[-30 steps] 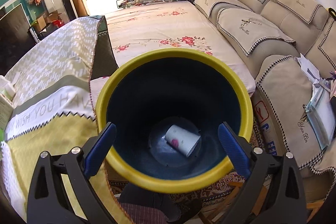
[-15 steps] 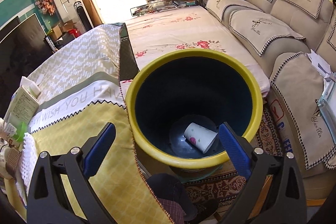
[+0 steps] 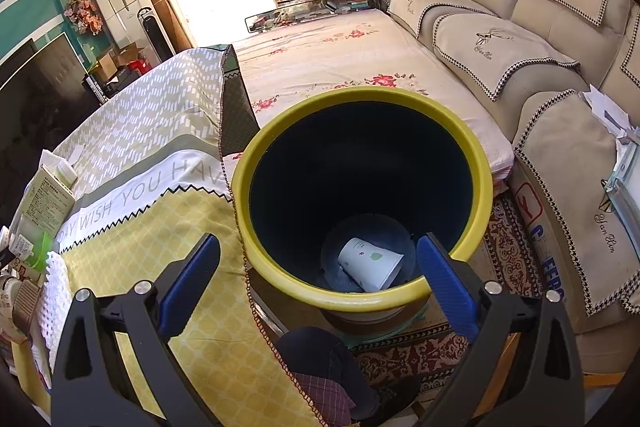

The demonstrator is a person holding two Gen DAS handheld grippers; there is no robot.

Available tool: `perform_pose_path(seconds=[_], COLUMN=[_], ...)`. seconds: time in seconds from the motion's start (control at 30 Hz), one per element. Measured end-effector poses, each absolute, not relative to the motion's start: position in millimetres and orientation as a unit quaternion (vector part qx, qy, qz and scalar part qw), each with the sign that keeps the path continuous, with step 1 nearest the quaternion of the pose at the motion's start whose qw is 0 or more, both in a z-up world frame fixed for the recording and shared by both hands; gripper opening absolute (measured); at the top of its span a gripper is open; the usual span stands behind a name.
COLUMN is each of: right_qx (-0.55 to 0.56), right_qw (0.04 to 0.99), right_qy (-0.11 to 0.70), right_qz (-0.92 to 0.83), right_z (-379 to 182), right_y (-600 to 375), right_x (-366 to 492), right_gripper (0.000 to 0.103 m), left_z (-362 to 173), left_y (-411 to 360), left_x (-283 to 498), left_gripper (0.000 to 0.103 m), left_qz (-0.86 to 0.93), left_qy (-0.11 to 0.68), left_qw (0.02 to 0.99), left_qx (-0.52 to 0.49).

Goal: Collect trash
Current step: 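Grasp the white lidded cup on the table with the left tool, then carry the lidded cup over the yellow bin and open the left tool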

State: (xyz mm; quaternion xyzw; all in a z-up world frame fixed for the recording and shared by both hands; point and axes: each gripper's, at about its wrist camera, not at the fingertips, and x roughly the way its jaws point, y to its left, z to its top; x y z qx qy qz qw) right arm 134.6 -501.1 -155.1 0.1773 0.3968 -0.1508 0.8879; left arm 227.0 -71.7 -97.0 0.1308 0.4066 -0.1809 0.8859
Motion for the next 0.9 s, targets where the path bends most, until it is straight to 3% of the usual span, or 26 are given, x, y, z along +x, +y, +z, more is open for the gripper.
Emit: perform_pose_path(seconds=[0.27,0.6,0.9], right_qx=[0.177,0.166,0.159], right_qw=[0.889,0.896,0.905], right_qy=[0.397,0.383,0.352], right_qz=[-0.145,-0.151,-0.177], right_z=[-156,-142,-121], right_y=[-498,-504,-535], right_x=[135,124,84], right_gripper=[0.094,0.094,0.094], left_z=[-77,-13,7], left_y=[-63,-67,-148], left_x=[220,188,164], left_gripper=[0.048,0.048,0.048], left_qz=[-0.179,-0.178,-0.264], left_qy=[0.382,0.3,0.286], left_qw=[0.899,0.929,0.914], left_qx=[0.12,0.12,0.117])
